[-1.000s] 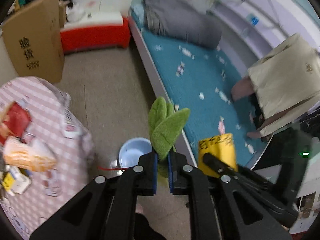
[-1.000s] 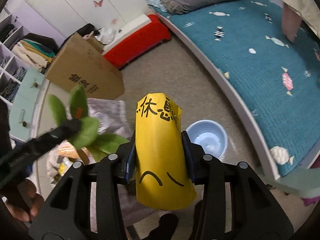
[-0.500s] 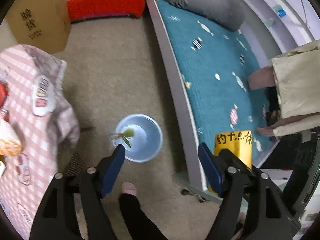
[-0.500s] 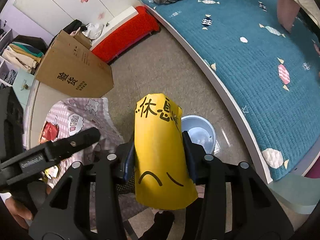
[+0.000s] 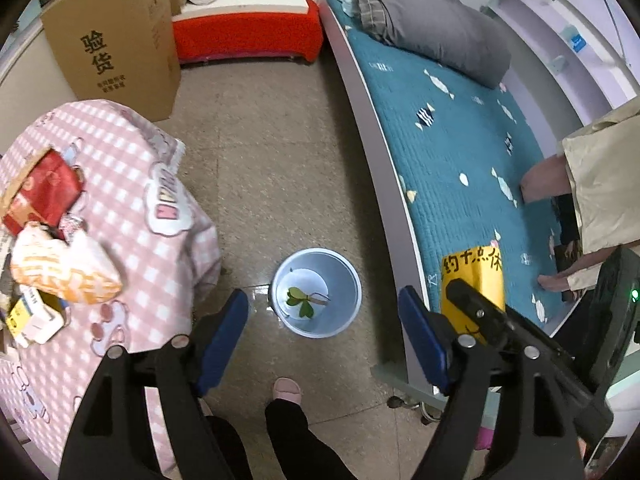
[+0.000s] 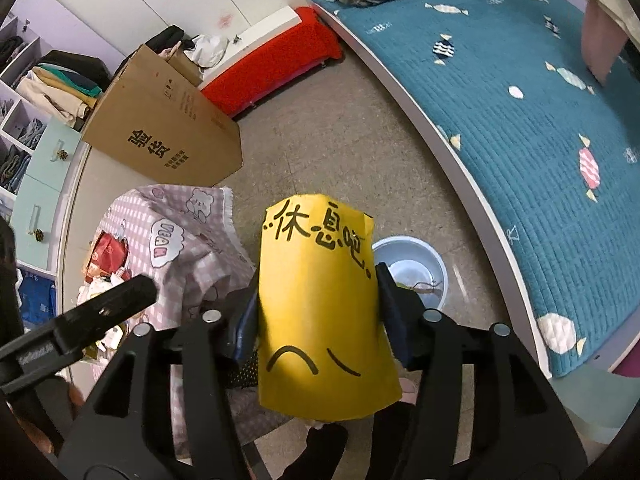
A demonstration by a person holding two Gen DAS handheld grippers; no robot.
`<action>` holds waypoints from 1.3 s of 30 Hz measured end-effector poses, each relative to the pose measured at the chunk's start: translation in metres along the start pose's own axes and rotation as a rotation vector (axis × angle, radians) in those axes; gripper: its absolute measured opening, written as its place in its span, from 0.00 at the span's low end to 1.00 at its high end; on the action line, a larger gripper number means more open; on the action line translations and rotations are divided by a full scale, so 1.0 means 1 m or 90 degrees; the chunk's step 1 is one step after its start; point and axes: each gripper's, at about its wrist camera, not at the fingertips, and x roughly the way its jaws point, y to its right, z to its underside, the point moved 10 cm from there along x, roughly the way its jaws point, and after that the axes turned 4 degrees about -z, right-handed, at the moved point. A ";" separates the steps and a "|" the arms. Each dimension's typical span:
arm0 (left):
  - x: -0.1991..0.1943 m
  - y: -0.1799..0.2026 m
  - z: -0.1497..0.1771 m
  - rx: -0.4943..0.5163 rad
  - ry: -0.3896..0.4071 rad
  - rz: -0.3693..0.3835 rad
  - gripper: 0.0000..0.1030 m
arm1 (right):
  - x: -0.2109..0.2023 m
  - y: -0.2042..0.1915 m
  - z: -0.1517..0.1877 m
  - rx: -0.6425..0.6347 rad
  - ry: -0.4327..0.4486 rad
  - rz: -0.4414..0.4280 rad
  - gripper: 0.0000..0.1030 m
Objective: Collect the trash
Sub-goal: 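Carry both items to the blue bucket and open both tools to drop them, then grasp the yellow-white box with the left tool while the right tool grasps the white-orange bag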
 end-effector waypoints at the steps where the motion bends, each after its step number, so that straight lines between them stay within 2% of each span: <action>1: -0.003 -0.002 0.000 0.000 0.003 -0.001 0.74 | 0.000 0.001 -0.002 0.002 0.005 0.007 0.67; 4: -0.014 -0.010 0.000 0.000 0.013 0.001 0.75 | -0.003 0.001 -0.006 0.001 0.013 0.040 0.75; 10: -0.037 -0.027 0.004 -0.008 0.037 0.003 0.75 | -0.015 -0.030 -0.003 -0.028 0.029 0.027 0.76; 15: -0.065 -0.053 0.008 -0.030 0.068 0.007 0.75 | -0.029 -0.090 0.005 -0.088 0.047 -0.004 0.76; 21: -0.101 -0.117 0.018 -0.077 0.103 -0.003 0.76 | -0.028 -0.172 0.029 -0.159 0.048 -0.051 0.76; 28: -0.120 -0.222 0.044 -0.122 0.109 -0.047 0.76 | 0.000 -0.245 0.068 -0.236 0.031 -0.055 0.76; 32: -0.117 -0.269 0.062 -0.140 0.097 -0.056 0.76 | 0.032 -0.278 0.095 -0.333 0.012 -0.020 0.76; 34: -0.111 -0.288 0.071 -0.155 0.087 -0.045 0.76 | 0.049 -0.288 0.104 -0.368 0.004 -0.002 0.76; 39: -0.087 -0.299 0.092 -0.175 0.072 -0.001 0.76 | 0.086 -0.302 0.117 -0.445 -0.009 0.032 0.76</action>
